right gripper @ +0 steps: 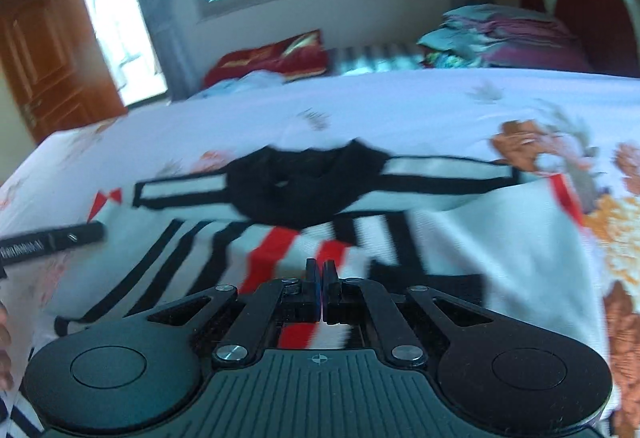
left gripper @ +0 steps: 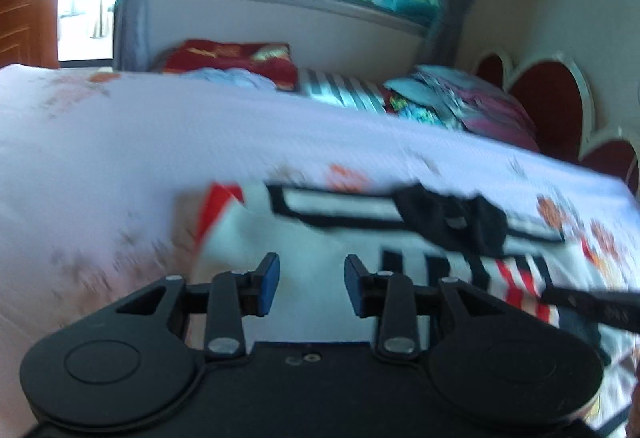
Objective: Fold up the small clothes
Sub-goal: 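Open the right tool and release the folded side edge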
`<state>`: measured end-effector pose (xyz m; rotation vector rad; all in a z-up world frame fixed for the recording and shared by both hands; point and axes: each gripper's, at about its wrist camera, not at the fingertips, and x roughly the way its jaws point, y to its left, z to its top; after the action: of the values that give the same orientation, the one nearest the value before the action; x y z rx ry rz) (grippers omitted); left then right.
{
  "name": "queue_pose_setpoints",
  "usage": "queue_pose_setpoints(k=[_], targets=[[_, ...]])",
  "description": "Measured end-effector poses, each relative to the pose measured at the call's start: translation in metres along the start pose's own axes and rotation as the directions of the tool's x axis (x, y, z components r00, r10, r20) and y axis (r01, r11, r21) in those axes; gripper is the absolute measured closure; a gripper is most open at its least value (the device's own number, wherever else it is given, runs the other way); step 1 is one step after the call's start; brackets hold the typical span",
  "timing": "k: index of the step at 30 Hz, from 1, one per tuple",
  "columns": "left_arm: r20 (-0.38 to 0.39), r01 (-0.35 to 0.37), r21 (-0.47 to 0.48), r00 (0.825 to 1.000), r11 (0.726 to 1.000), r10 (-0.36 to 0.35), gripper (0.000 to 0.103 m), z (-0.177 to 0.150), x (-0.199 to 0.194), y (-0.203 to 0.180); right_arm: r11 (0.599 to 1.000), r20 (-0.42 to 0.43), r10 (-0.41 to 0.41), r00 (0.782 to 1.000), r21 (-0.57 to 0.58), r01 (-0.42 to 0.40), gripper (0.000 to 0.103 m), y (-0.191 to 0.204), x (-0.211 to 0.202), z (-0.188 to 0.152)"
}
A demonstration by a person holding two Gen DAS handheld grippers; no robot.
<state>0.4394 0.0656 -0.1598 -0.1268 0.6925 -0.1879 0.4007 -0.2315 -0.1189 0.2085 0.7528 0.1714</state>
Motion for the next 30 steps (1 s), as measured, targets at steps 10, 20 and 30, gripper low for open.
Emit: queue_pose_setpoints(k=[10,20,30], targets=[[-0.034,-0.022,0.071,0.999,0.997,0.024,0.067,-0.024,0.012,-0.003,0.987,-0.02,-0.11,0.994,-0.118,0.107,0.103,-0.005,0.021,-0.01],[-0.078,-0.067,0.091,0.994,0.994,0.075,0.059,-0.014,0.006,-0.015,0.999,-0.031,-0.017,0.999,-0.034,0.016,0.102,0.004,-0.001,-0.003],[-0.062,-0.05,0.104,0.996,0.993,0.057,0.048,-0.014,-0.014,-0.032,0.998,-0.035,0.004,0.999,-0.068,-0.006,0.102,0.025,-0.011,-0.009]])
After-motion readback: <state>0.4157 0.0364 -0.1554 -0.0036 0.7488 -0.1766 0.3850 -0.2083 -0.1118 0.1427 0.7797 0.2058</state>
